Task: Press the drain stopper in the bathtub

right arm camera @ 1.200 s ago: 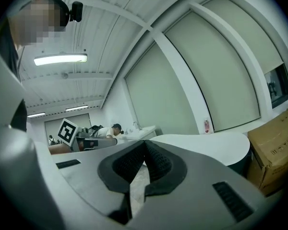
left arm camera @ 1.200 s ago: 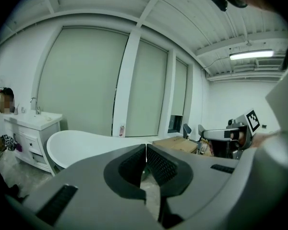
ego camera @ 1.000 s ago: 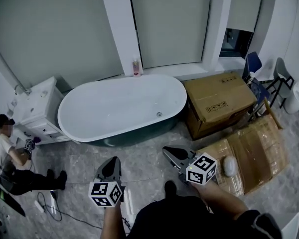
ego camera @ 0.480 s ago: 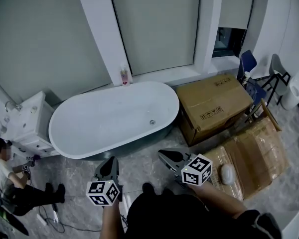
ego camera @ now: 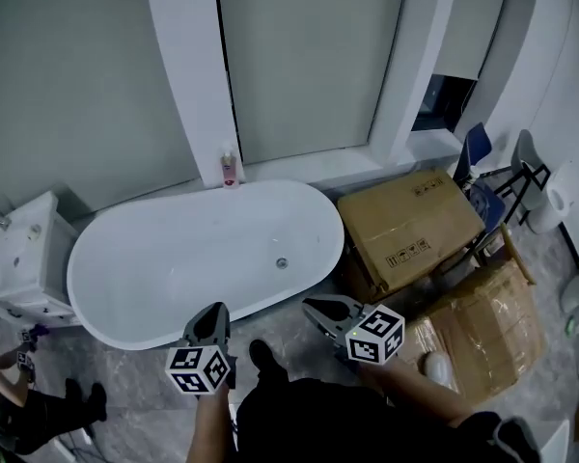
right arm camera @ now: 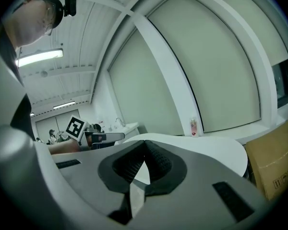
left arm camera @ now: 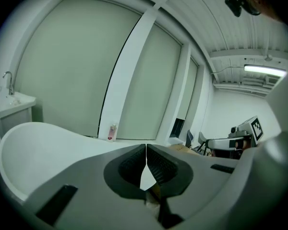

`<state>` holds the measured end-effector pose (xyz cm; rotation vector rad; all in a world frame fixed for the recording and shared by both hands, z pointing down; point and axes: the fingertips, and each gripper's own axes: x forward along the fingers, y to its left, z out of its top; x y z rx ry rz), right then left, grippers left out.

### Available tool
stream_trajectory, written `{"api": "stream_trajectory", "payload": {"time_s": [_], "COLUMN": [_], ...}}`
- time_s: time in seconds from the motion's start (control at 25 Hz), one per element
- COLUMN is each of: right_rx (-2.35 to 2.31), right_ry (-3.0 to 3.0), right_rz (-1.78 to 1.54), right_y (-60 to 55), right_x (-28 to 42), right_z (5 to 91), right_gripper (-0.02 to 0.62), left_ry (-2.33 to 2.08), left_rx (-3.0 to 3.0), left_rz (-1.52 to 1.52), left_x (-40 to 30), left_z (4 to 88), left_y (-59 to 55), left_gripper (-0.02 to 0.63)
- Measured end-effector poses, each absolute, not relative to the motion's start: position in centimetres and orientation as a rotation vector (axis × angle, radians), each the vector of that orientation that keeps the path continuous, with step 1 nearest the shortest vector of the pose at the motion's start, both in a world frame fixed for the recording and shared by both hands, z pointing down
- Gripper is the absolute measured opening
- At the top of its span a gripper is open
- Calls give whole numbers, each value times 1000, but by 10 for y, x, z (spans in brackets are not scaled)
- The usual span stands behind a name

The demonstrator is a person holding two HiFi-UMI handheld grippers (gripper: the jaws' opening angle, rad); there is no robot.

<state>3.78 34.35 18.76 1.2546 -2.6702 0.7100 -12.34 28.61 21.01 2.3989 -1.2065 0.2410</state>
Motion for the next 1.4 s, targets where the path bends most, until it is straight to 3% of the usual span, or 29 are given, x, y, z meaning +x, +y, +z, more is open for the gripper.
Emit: {"api": "stream_trajectory", "payload": {"time_s": [0.32,0.6,0.92,1.4], "right_rx": [1240,1186,1120,908], "right_ry": [-2616,-2561,-2544,-2517], "right_rz": [738,860,926,1000], "right_y": [168,100,39,-21], "right_x": [-11,-35,3,88], "right_z": [193,228,257,311], "right_gripper": [14,14,14,14], "left_ry": [-1063,-1046,-1182,-1292], "left_rx": [2441,2422,2295,2194], "left_rz": [316,371,399,478], "left_x": [-132,-148,-142,-55], "left_z": [222,238,263,276], "left_y": [121,42,-12,-57], "left_gripper": [20,20,20,20]}}
